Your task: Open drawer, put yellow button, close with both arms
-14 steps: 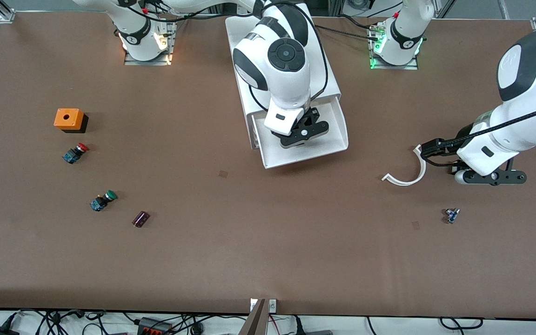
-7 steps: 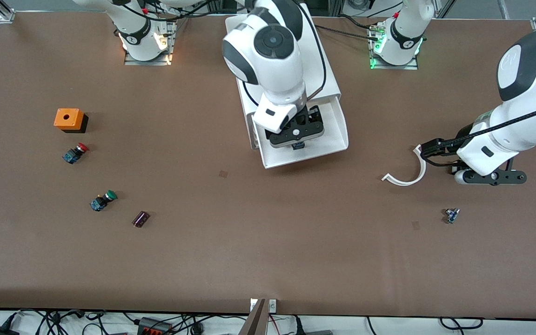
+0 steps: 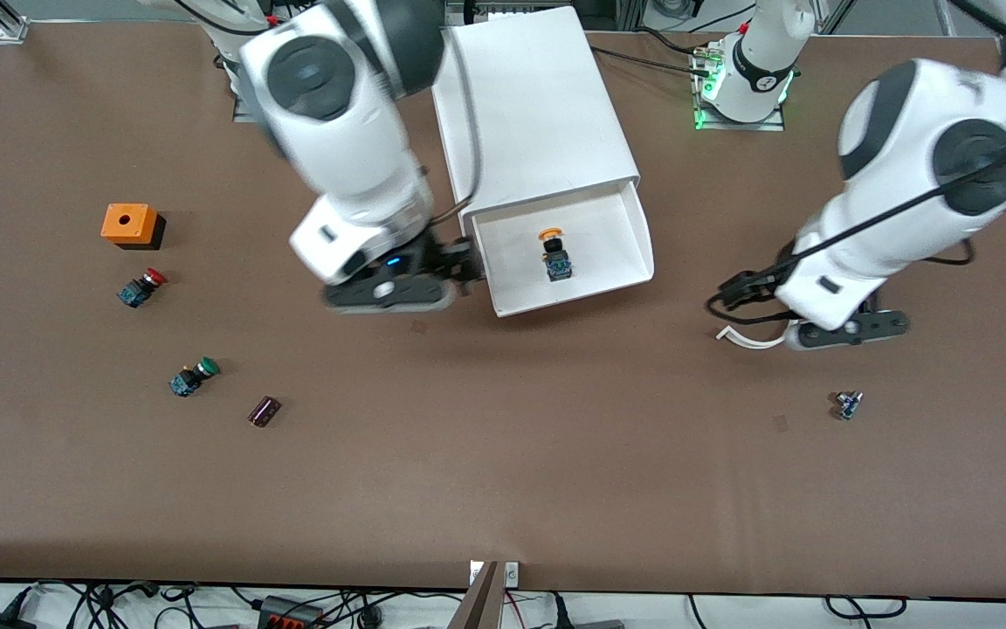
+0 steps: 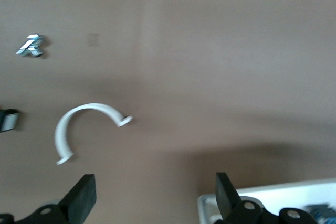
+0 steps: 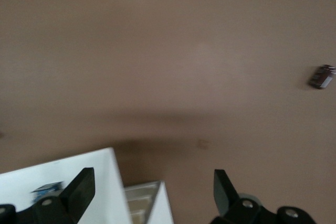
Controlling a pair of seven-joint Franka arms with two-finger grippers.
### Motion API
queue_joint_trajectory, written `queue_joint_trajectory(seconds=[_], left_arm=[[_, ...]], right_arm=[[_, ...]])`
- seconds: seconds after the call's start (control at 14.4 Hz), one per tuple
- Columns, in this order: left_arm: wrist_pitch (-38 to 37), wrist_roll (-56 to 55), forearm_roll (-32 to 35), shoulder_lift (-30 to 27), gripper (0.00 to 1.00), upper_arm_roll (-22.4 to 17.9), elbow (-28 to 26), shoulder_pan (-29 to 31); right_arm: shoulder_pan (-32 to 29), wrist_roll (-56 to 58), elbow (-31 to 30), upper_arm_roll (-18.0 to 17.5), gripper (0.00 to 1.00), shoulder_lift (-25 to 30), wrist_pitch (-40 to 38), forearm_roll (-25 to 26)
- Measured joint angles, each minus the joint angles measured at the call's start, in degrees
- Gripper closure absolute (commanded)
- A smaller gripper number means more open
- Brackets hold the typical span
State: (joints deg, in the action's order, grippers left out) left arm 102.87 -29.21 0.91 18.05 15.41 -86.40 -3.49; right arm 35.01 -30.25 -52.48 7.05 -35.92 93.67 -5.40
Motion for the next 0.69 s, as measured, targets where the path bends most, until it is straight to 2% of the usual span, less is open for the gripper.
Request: queue_joint_trajectory(seconds=[0.21, 0.42, 0.49, 0.69], left_arm=[[8.00, -2.82, 0.01, 4.55, 0.00, 0.14, -0.70, -3.72], [13.50, -6.09, 0.01, 8.95, 0.00, 0.25, -0.74, -7.22], [14.75, -8.22, 0.01, 10.11, 0.00, 0.29, -0.74, -8.65], [16.68, -14.98, 0.01, 12.47, 0.00, 0.34, -0.73, -12.83]], right_arm=[[-8.75, 10.75, -0.33, 0.38, 0.00, 0.00, -5.10, 3.09], [-17.15, 19.19, -0.36, 0.45, 0.00, 0.21, -7.09, 3.56], [-19.26, 20.11, -0.37, 0.42, 0.00, 0.36, -7.74, 3.11], [-25.01, 20.68, -0.37, 0.39, 0.00, 0.83, -10.14, -2.29]])
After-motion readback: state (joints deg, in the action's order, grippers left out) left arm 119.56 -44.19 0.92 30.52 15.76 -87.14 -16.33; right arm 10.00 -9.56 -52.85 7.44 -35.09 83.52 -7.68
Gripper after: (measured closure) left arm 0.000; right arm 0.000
